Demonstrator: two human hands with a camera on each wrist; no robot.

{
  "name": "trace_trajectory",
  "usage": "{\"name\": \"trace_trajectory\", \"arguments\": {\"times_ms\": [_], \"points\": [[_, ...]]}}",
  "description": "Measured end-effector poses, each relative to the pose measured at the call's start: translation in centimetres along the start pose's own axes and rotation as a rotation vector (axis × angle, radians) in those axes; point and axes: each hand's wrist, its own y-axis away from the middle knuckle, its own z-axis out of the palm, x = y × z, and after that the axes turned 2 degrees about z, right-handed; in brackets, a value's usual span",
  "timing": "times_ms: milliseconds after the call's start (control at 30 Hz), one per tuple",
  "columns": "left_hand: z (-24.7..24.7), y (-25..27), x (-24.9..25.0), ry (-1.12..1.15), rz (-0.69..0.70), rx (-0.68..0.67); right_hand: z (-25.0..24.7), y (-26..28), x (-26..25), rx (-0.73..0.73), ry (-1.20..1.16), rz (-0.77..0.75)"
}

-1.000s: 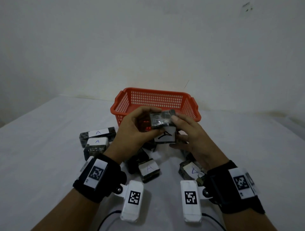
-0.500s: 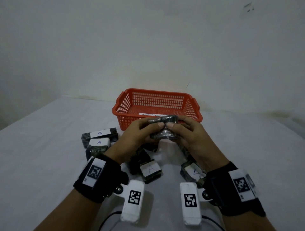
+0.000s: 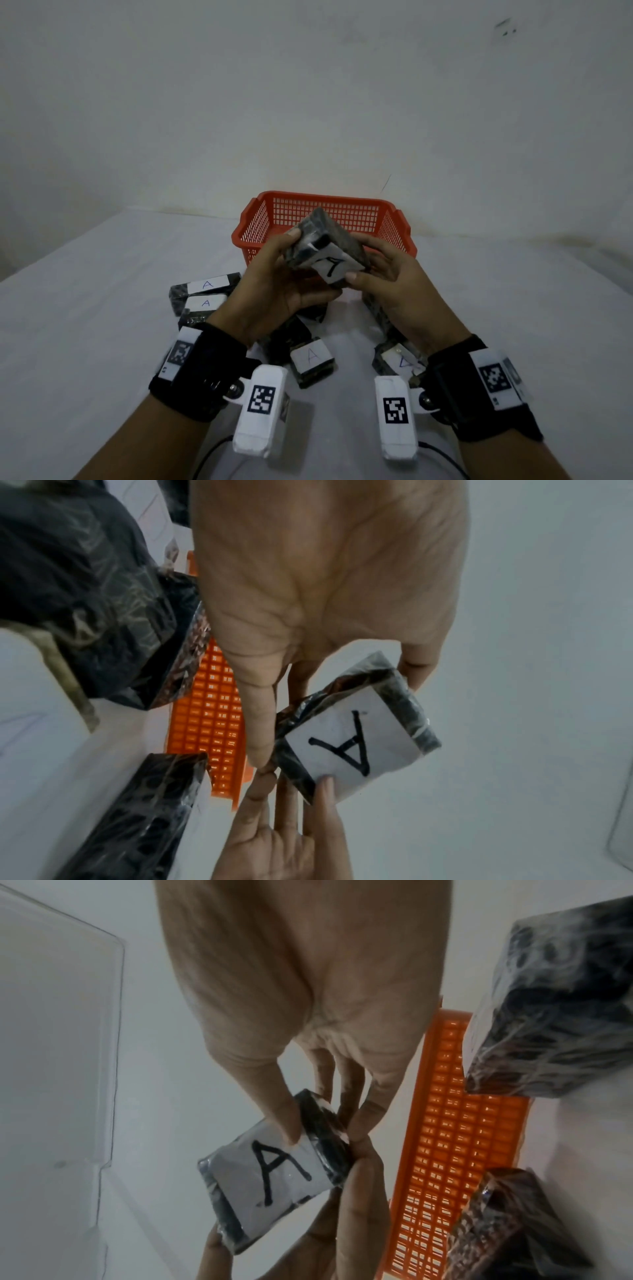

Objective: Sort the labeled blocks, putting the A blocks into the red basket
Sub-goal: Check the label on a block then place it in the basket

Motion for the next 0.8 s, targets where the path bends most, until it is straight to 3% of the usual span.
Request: {"name": "trace_trajectory", "arguments": {"times_ms": [100, 167, 267, 400, 467, 600, 800], "points": [[-0.2, -0.4, 0.4, -0.038, -0.035, 0.06, 0.4, -0.5, -0.4, 0.119, 0.003, 0.005], [-0.6, -0.7, 0.9, -0.211, 0.006, 0.121, 0.8, -1.1, -0.9, 0.175, -0.03, 0.025], [-1.0, -1.4, 2.6, -0.601, 0.146, 0.275, 1.4, -2.5, -1.7, 0.182, -0.052, 0.084], [-3.2, -4.1, 5.7, -0.713, 0.294, 0.523, 2.3, -5.4, -2.9, 0.172, -0.006, 0.165], [-4.7, -6.3, 7.1, -0.803, 0.298, 0.578, 2.7, -7.4, -3.3, 0.168, 0.018, 0.216], [-8.1, -11.2, 9.3, -0.889, 0.13, 0.596, 3.6, -12.1, -3.8, 0.177, 0.03, 0.354], [-12.2, -16.5, 8.9, -0.919, -0.188, 0.499, 3.4, -18.8, -2.2, 0.183, 0.183, 0.526]]}}
